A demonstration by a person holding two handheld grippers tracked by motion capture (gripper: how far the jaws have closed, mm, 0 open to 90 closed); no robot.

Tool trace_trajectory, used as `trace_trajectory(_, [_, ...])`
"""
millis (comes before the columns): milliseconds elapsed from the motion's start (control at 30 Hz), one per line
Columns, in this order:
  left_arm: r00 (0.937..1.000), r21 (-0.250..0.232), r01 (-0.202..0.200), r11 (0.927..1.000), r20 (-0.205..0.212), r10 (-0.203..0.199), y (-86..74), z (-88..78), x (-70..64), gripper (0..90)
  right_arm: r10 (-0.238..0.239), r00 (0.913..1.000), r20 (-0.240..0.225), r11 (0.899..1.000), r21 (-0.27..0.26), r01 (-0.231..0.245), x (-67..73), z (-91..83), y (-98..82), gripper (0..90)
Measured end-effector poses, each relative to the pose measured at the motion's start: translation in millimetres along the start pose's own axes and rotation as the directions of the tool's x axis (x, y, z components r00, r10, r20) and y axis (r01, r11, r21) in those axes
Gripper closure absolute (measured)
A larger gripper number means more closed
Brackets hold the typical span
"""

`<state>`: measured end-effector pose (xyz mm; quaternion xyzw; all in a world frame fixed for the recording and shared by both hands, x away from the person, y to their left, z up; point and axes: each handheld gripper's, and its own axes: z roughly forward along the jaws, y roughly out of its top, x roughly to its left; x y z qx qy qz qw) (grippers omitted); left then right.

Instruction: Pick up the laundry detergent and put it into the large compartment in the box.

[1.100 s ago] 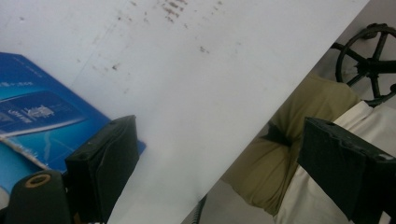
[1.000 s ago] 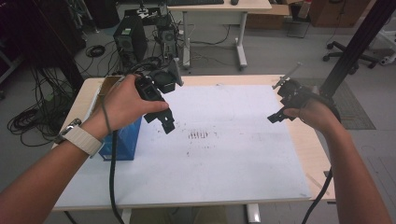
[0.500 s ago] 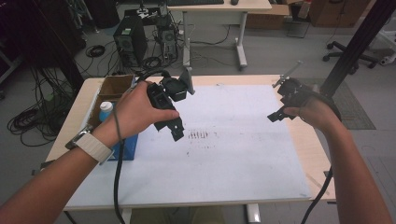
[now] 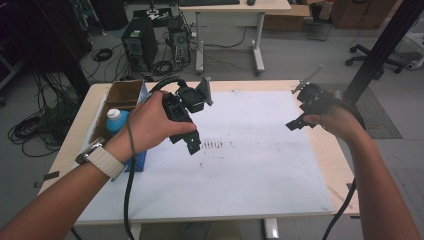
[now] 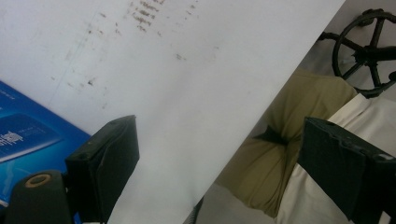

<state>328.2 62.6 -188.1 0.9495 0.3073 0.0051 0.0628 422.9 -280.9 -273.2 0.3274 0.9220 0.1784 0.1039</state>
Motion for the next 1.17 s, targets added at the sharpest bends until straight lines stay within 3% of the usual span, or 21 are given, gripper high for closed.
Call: trace_trajectory(1167, [0.9999, -0.018, 0.005, 0.9998, 0.016, -0.005, 1.1, 1.6, 6.5, 13.0, 0.003, 1.0, -0.004, 1.0, -0.007, -0.003, -1.7, 3.3, -1.7, 10.0])
